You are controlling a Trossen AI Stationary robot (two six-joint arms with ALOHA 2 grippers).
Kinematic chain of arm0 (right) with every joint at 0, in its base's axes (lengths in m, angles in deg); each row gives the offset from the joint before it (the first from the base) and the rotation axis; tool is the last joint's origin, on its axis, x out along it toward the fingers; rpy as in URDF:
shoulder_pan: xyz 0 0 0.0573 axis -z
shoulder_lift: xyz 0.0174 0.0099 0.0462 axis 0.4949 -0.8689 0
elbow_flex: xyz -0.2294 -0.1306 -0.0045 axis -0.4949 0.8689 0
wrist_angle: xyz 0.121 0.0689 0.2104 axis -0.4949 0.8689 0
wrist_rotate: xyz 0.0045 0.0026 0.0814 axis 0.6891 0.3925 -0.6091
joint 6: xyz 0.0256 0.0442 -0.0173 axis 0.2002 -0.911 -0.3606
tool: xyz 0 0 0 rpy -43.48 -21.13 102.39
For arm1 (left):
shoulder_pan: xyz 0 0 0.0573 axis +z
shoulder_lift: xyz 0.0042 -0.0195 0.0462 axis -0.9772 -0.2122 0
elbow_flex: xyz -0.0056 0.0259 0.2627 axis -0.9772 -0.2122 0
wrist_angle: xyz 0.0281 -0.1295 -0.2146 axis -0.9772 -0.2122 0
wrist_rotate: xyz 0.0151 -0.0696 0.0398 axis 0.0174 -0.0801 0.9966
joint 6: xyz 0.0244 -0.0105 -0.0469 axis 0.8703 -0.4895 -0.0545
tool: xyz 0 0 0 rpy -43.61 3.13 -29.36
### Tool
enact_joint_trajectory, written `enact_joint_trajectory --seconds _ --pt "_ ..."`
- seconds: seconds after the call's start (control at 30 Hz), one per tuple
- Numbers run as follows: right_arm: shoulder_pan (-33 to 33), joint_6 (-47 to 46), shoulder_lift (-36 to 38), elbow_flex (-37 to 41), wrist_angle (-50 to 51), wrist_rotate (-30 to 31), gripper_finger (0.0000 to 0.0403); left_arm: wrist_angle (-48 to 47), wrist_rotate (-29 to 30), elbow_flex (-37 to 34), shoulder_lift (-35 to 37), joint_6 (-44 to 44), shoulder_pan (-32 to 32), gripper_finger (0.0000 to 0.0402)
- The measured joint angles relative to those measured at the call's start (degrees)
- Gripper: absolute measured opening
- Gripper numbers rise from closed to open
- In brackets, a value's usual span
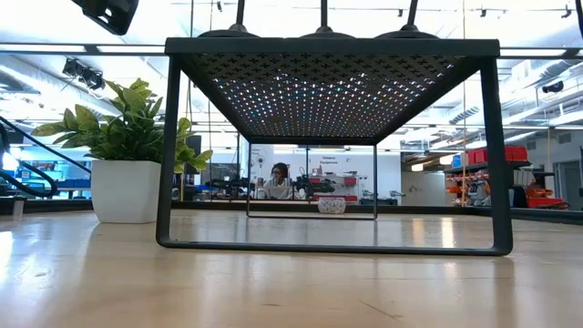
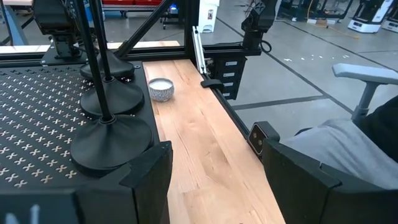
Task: Pick & Place candle stick holders
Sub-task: Put the black candlestick on the shelf, then put the blue patterned candle on the shelf
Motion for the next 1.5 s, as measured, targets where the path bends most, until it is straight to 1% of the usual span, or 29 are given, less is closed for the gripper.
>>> enact_joint_trajectory --seconds 0.33,0.83,1.03,1.27,1.4,1.5 --pt "1.22 -1.60 0.04 0.00 -1.27 -0.06 0.0123 -0.03 -0.01 0.00 0.00 0.00 -0.02 0.0248" --pt "1.83 -1.53 0.07 0.00 -1.68 1.76 0.0123 -0.18 0.00 0.00 0.00 0.00 -0.02 0.0248" --pt "2.24 1.13 0.09 0.00 -0.97 3.76 0.0123 -0.21 0.00 0.00 0.00 -0.04 -0.02 0.0248" --pt "2.65 2.51 0.09 0.00 0.68 3.91 0.0123 -0.23 0.00 0.00 0.00 -0.04 -0.02 0.0248" --pt "3.74 4.73 0.09 0.00 3.87 6.22 0.0123 -0.27 0.00 0.00 0.00 -0.04 -0.02 0.0248" --pt "4.65 6.53 0.09 0.00 4.46 8.11 0.0123 -0.29 0.00 0.00 0.00 -0.04 -0.02 0.0248"
